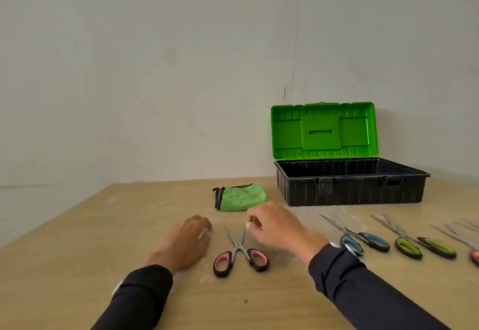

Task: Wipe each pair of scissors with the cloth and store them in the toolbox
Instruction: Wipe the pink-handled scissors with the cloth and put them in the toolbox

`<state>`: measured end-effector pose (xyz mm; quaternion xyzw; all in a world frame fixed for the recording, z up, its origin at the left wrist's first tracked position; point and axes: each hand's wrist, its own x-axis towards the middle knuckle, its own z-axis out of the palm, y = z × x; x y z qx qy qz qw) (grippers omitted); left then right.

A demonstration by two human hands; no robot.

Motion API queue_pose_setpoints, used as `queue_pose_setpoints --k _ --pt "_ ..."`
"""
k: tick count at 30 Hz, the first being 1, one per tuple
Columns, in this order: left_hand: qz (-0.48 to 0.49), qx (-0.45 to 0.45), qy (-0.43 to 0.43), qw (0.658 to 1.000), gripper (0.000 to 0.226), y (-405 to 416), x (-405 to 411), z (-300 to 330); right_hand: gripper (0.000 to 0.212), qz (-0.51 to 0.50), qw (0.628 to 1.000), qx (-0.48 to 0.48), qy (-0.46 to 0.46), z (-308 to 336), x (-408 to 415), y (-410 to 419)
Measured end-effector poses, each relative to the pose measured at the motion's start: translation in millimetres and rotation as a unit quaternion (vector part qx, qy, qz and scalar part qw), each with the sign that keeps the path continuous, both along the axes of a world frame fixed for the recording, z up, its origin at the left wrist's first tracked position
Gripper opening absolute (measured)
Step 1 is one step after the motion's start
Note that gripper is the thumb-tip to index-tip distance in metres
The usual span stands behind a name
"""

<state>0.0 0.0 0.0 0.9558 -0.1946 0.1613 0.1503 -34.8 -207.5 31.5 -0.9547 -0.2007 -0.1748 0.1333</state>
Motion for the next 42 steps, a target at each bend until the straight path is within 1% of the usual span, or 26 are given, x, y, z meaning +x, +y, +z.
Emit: queue_pose_setpoints --k 2,4,7,8,12,14,17,22,24,26,28,30,32,35,38,39,40,42 --pt "0.005 -0.041 0.017 0.999 0.029 3 4 -5 0.019 0.0 1.0 0.009 0.0 -12 0 7" --pt "0.01 -0.044 0.017 0.999 0.03 5 7 -7 0.02 -0.002 1.0 0.025 -0.008 -24 -1 13" --pt "0.008 -0.045 0.017 0.999 0.03 5 11 -10 0.028 -0.005 0.999 0.046 -0.027 -28 4 11" --pt "0.005 -0.043 0.007 0.999 0.03 5 12 -10 0.03 -0.004 0.998 0.053 -0.029 -28 4 10" --pt "0.0 -0.046 0.01 0.999 0.03 5 10 -11 0.032 0.016 0.996 0.084 -0.024 -30 -6 9" --pt "-0.003 -0.046 0.009 0.999 0.029 5 9 -10 0.031 0.027 0.996 0.086 -0.028 -27 -12 10" --pt "-0.005 -0.05 0.01 0.999 0.029 5 8 -9 0.024 0.02 0.998 0.051 -0.032 -25 -16 12" --pt "-0.014 -0.04 0.005 0.999 0.027 6 7 -9 0.016 -0.019 0.997 0.068 -0.03 -28 -14 17" --pt "-0.02 -0.044 -0.026 0.999 0.023 6 7 -9 0.016 -0.04 0.993 0.107 -0.031 -28 -10 18" --pt "-0.036 -0.059 -0.078 0.995 0.022 4 5 -6 0.016 -0.054 0.984 0.17 -0.02 -27 -7 19" --pt "-0.072 -0.087 -0.116 0.987 0.036 -4 -1 -2 0.016 -0.068 0.971 0.227 0.002 -24 -4 20" --pt "-0.11 -0.124 -0.117 0.979 0.047 -12 -8 3 0.016 -0.078 0.95 0.303 0.024 -20 -3 20" --pt "-0.134 -0.141 -0.107 0.975 0.046 -17 -12 6 0.016 -0.076 0.91 0.402 0.068 -15 -3 19" --pt "-0.142 -0.167 -0.101 0.97 0.031 -24 -15 7 0.017 -0.062 0.844 0.513 0.143 -12 -2 19" --pt "-0.121 -0.214 -0.104 0.964 0.012 -31 -17 10 0.017 -0.044 0.791 0.588 0.162 -7 -1 17" --pt "-0.115 -0.228 -0.106 0.961 0.01 -33 -18 11 0.018 -0.038 0.768 0.618 0.165 -5 -1 15" --pt "-0.109 -0.243 -0.107 0.958 0.009 -34 -19 13 0.018 -0.032 0.736 0.654 0.169 -1 -1 13" --pt "-0.097 -0.279 -0.112 0.949 0.012 -37 -21 17 0.021 -0.02 0.654 0.736 0.177 7 -2 9"
